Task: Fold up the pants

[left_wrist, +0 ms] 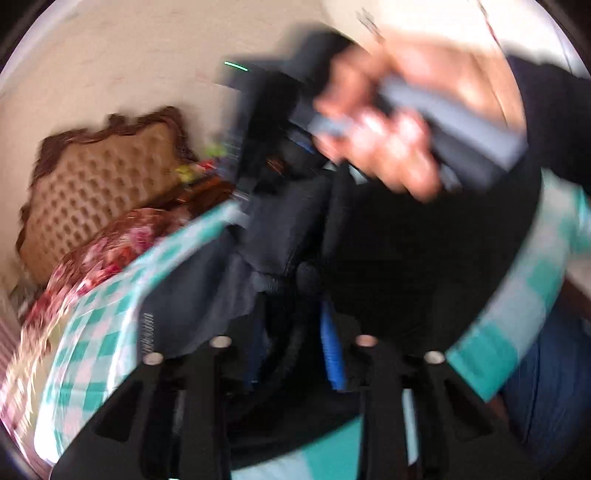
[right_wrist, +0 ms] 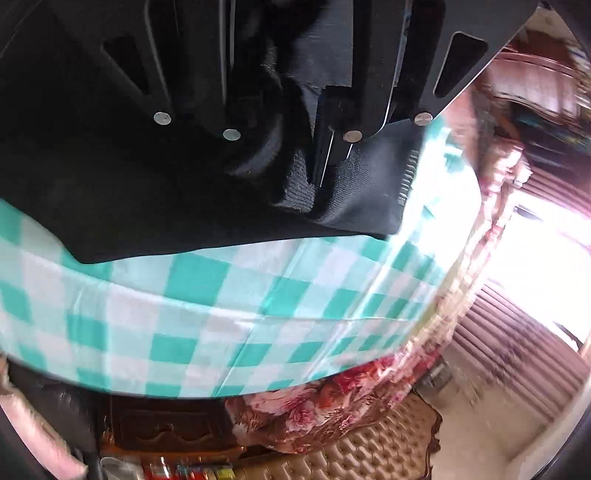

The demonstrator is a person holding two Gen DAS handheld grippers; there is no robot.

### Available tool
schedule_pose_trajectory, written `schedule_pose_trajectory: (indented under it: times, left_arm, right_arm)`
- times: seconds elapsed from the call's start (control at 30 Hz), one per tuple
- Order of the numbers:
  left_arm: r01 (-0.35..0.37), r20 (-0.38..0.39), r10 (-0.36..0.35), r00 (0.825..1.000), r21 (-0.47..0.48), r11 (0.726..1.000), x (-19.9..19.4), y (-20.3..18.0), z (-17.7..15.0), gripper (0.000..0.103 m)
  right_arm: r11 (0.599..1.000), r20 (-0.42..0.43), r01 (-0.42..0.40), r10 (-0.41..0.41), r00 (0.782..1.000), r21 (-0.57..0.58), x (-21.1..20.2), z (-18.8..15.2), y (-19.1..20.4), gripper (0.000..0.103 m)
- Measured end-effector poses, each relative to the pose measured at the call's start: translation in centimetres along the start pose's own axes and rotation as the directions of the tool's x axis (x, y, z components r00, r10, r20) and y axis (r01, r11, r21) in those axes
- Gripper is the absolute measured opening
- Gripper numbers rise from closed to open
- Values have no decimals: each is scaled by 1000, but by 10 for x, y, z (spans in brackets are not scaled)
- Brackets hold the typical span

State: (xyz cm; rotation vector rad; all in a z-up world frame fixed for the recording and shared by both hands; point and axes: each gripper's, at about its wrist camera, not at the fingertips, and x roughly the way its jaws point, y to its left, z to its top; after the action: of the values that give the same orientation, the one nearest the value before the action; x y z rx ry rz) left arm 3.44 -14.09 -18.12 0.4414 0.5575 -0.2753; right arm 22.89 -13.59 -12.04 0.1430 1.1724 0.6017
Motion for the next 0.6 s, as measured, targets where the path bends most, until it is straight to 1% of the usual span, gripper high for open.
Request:
schedule_pose_trajectory:
  times: [0.03,0.07,0.1,0.13,0.17,0.23,0.27,0.3,0.33,0.37,0.4,0.43,0.47,0.5,0.53,0.57,0.6]
  left_arm:
    - [35,-2,-35,999,-18,999,-2,0,1,39]
    - [118,26,-116,993,-99,988,-12,13,5,40]
    - [178,59,-170,984,-186,966,-21,31,9,45]
    - [200,97,-181,979,-257,946,-30,52,12,52]
    - [187,133,-151,980,-323,928,-39,84,14,53]
    - [117,118,-76,990,-394,912,-35,136,14,52]
    - [119,88,-90,992,-421,899,-20,171,10,53]
    - [144,53,-134,990,-435,889,-3,195,5,53]
    - [118,-5,-134,991,-440,890,21,223,-1,51]
    - [116,-28,-141,990,-430,895,33,236,-3,51]
    - [174,-44,-209,977,-406,897,49,250,-3,51]
    - [196,-66,-237,969,-374,907,59,254,-1,51]
    - [212,-104,-252,962,-294,932,72,255,4,51]
    - [265,-129,-302,945,-244,933,81,253,8,51]
    - [332,-163,-367,916,-208,920,91,253,9,52]
    - [364,-225,-389,893,-147,920,105,246,10,52]
    - [383,-282,-394,875,-97,919,118,242,9,45]
  right_arm:
    - [1000,-14,19,-19,1000,-8,6,-4,-2,20]
    - [999,-24,36,-37,999,-17,11,-8,-5,19]
    - [999,-30,42,-42,999,-15,17,-11,-8,19]
    - [999,-23,41,-41,999,-4,20,-15,-14,19]
    - [999,-19,34,-33,999,5,22,-15,-19,19]
    - [1000,-9,9,-9,1000,28,22,-17,-25,20]
    - [1000,-5,7,-6,1000,24,20,-18,-25,19]
    - [1000,-2,7,-7,1000,18,19,-18,-24,20]
    - [1000,0,8,-8,1000,14,18,-18,-23,20]
    - [1000,1,7,-7,1000,15,17,-18,-23,20]
    - [1000,0,4,-4,1000,17,17,-19,-24,20]
    - [1000,-2,2,-2,1000,18,16,-19,-25,20]
    - [1000,-4,3,-3,1000,18,15,-20,-25,20]
    - [1000,-6,4,-4,1000,18,15,-20,-25,20]
    - [1000,-9,7,-7,1000,18,17,-19,-25,20]
    - [1000,-11,14,-14,1000,17,17,-19,-24,21]
    - [1000,-14,25,-25,1000,15,18,-19,-24,21]
